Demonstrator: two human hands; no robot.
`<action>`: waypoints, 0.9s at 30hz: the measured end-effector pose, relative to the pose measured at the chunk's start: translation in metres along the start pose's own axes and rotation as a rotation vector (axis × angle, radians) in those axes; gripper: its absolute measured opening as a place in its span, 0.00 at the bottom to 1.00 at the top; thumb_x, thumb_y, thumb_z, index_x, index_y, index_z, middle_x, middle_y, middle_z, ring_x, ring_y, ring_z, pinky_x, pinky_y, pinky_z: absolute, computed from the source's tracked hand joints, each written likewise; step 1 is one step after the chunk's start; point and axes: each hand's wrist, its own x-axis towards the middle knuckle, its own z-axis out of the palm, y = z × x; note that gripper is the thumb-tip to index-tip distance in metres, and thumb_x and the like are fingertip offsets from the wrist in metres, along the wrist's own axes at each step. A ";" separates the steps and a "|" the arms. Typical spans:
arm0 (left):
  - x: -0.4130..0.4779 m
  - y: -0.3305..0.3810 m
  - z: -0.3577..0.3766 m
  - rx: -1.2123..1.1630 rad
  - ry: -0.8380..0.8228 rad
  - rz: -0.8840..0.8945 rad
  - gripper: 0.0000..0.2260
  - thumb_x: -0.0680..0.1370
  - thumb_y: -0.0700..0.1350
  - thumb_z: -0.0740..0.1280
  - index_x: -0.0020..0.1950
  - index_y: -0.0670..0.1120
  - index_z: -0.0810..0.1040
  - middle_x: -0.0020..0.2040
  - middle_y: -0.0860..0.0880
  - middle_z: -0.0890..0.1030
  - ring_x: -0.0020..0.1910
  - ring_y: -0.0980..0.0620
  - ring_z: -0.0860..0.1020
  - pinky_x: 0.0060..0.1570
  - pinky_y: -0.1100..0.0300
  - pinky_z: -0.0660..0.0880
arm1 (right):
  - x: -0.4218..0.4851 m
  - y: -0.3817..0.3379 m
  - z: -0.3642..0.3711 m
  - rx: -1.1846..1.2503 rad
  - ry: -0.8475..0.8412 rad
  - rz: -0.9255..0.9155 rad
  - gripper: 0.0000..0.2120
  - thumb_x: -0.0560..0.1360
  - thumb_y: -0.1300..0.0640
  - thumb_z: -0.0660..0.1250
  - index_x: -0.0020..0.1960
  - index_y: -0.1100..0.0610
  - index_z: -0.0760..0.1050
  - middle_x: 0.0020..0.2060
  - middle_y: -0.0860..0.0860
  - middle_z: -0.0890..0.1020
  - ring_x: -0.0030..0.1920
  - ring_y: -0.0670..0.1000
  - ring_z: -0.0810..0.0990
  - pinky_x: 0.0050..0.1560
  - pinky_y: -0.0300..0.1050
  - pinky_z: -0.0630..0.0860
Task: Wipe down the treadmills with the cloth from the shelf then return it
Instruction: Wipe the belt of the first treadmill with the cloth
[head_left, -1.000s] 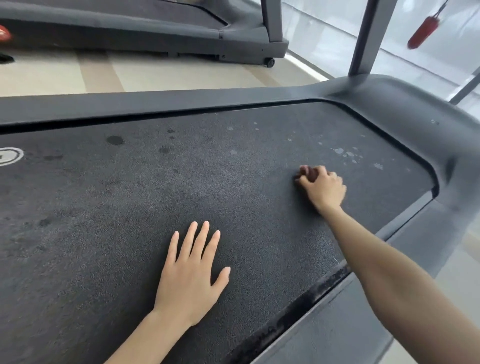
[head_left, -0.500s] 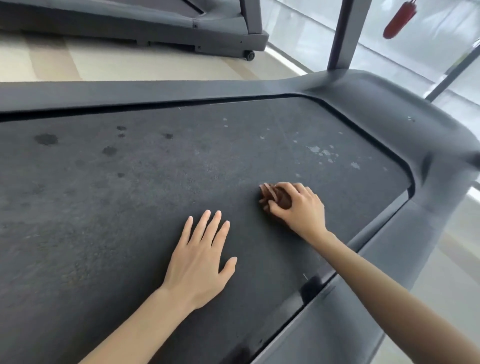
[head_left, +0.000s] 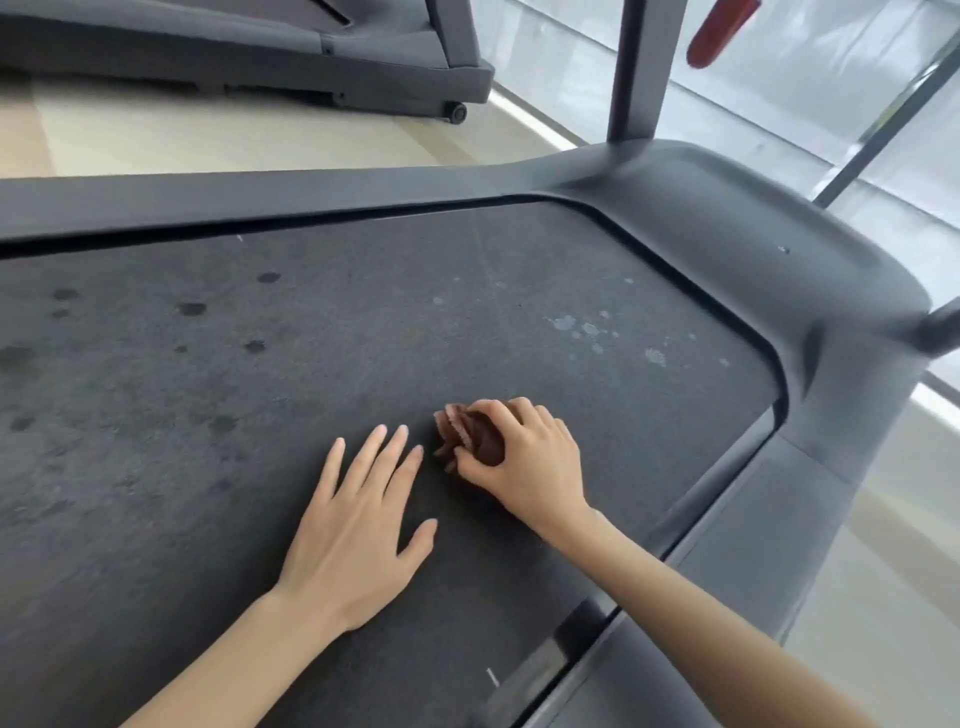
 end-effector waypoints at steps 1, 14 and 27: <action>0.001 0.000 0.000 -0.006 0.004 0.008 0.31 0.75 0.59 0.48 0.72 0.42 0.67 0.74 0.44 0.64 0.74 0.46 0.60 0.72 0.44 0.57 | 0.006 0.007 0.001 0.018 -0.002 0.021 0.23 0.66 0.37 0.62 0.56 0.47 0.77 0.46 0.49 0.80 0.45 0.55 0.78 0.44 0.47 0.73; 0.069 0.050 0.020 -0.016 -0.007 0.099 0.32 0.77 0.62 0.40 0.78 0.49 0.46 0.78 0.52 0.43 0.75 0.55 0.37 0.74 0.50 0.36 | 0.057 0.123 -0.001 -0.130 -0.012 0.289 0.22 0.70 0.40 0.66 0.59 0.51 0.75 0.48 0.58 0.79 0.48 0.61 0.77 0.49 0.52 0.71; 0.070 0.047 0.020 -0.075 0.020 0.099 0.31 0.76 0.60 0.47 0.77 0.49 0.56 0.78 0.53 0.53 0.76 0.56 0.46 0.75 0.52 0.42 | 0.034 0.208 -0.033 -0.178 0.004 0.661 0.24 0.73 0.40 0.65 0.63 0.53 0.72 0.57 0.62 0.76 0.57 0.64 0.73 0.58 0.54 0.68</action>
